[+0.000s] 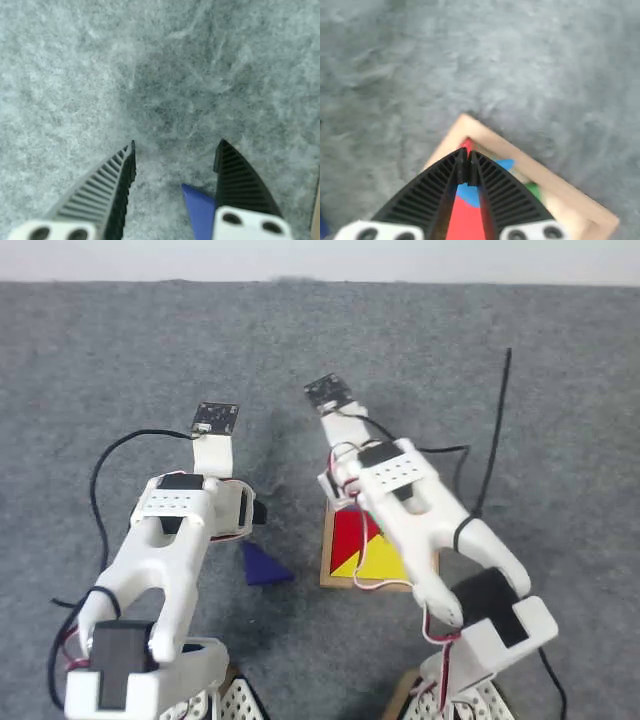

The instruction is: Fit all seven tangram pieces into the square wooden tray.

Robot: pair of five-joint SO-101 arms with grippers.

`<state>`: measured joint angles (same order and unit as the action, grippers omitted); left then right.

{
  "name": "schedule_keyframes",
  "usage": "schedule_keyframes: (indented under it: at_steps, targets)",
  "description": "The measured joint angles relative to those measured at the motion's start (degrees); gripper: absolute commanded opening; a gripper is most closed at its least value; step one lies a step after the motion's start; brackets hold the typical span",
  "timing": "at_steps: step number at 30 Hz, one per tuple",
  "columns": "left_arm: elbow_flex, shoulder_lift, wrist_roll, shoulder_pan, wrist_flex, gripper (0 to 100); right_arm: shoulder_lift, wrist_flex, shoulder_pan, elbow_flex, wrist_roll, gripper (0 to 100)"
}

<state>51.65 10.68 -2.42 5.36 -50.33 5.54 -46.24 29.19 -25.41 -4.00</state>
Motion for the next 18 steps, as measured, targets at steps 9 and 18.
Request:
schedule_keyframes:
  at_steps: [9, 18]
  targets:
    - [0.0, 0.0, 0.0, 0.0, 0.0, 25, 0.0, -0.2, -4.2, 0.0, 0.0, 0.6]
    - [0.0, 0.0, 0.0, 0.0, 0.0, 25, 0.0, -0.3, -4.7, -0.3, 0.0, 0.6]
